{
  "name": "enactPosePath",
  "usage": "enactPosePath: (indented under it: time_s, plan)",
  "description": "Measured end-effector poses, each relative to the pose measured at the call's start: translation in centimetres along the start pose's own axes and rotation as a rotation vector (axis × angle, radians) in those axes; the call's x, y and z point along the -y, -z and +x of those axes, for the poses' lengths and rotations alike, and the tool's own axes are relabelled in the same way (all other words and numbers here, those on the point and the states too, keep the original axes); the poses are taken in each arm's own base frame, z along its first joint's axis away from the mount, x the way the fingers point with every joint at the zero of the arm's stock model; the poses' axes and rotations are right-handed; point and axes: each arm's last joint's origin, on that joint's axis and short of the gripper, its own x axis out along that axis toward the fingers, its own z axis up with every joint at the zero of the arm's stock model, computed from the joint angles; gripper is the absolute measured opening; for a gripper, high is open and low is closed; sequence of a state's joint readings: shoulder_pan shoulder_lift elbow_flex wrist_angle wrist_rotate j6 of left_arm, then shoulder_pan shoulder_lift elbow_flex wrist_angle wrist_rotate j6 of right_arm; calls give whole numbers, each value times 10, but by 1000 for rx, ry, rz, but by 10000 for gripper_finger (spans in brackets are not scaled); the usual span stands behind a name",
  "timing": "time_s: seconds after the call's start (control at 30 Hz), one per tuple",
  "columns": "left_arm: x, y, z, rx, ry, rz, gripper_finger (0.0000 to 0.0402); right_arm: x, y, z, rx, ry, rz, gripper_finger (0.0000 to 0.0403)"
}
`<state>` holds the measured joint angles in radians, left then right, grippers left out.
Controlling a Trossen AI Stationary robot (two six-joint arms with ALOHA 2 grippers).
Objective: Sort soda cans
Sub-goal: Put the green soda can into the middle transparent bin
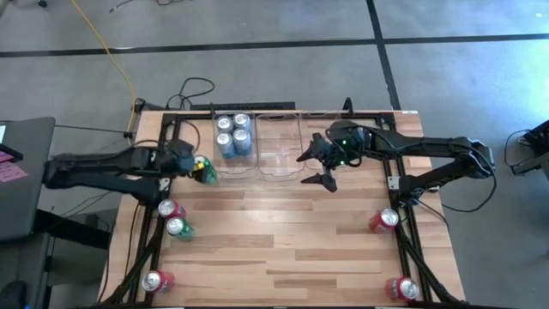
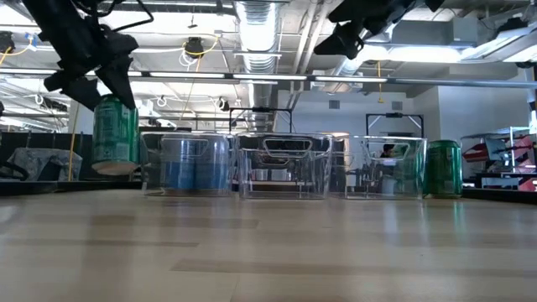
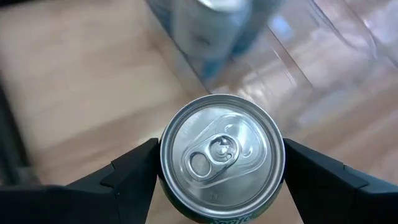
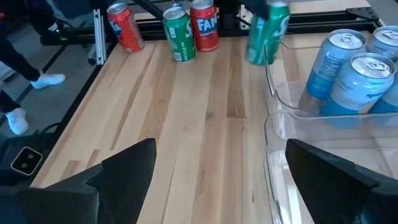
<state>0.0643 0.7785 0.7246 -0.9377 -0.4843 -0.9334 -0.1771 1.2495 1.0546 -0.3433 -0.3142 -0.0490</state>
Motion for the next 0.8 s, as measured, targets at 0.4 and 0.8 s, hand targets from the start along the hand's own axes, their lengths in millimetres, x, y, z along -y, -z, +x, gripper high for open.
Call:
enactPosePath:
  time_s: [0.4,0.8]
  plan:
    - [59,42,14,-72,109,91,295,-2,4,0,-39,-6,31,375]
    - [116,81,26,31,289,133,295,-10,50,9,-254,62,77,371]
